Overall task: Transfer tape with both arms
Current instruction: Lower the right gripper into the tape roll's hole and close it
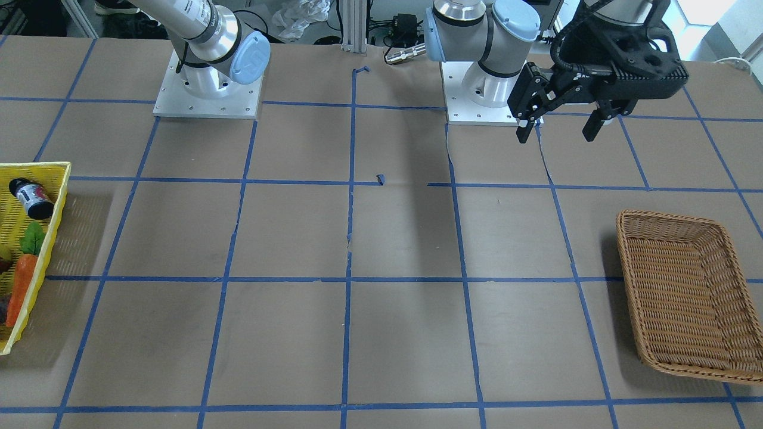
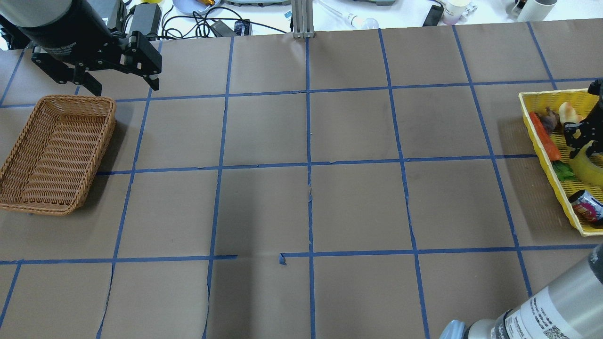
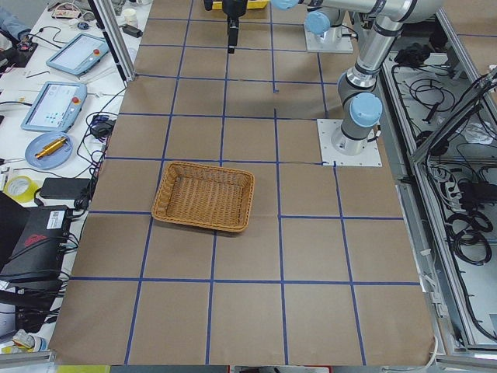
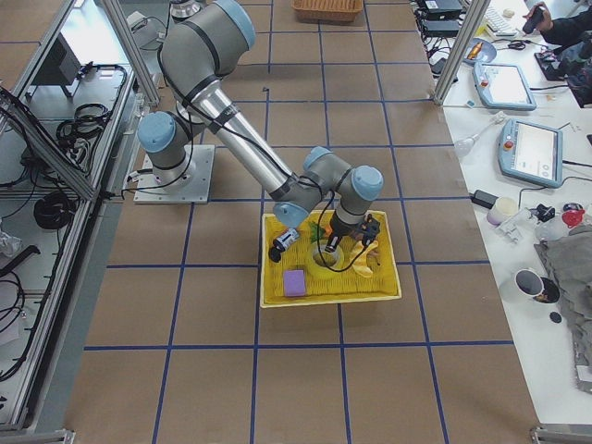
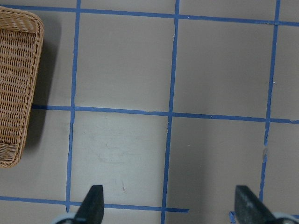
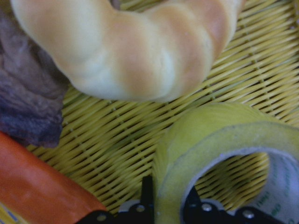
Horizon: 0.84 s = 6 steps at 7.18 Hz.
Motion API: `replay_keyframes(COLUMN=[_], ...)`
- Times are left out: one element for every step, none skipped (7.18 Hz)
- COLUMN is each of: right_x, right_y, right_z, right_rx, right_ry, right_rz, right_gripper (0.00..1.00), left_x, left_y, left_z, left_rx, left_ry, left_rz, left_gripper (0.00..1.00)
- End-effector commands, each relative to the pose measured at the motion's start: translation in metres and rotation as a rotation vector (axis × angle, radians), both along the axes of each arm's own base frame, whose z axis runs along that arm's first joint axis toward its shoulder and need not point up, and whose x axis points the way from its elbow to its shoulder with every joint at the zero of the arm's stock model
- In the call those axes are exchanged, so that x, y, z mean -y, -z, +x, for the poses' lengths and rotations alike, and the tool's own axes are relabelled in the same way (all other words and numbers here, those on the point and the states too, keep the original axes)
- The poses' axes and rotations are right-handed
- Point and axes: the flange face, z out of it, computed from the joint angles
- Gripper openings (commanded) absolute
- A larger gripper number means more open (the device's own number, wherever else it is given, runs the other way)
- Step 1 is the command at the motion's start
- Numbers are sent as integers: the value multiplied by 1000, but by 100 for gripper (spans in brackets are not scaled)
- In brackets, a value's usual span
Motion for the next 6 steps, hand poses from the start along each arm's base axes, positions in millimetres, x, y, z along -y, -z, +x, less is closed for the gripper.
replay_keyframes(right_x=[1,0,-5,-9,-10,-12], right_y=[-9,-22,-45,-60,-70,-76], right_z=[-1,1,6,11,15,18], right_rx=[-4,-9,-7,3,6,5], right_ry=[1,0,0,-1,-3,-6], right_rz=[-3,-18,-20,-25,-31,-32], right_gripper=[0,0,0,0,0,0], left_x=[1,0,0,1,1,0], left_y=[0,0,0,0,0,0], left_z=[0,-1,-1,0,0,0], left_rx=[-1,-1,-1,-1,-1,0], left_ry=[-1,0,0,-1,-1,-2], left_rz=[-1,-1,-1,1,1,1], left_gripper=[100,100,100,100,100,100])
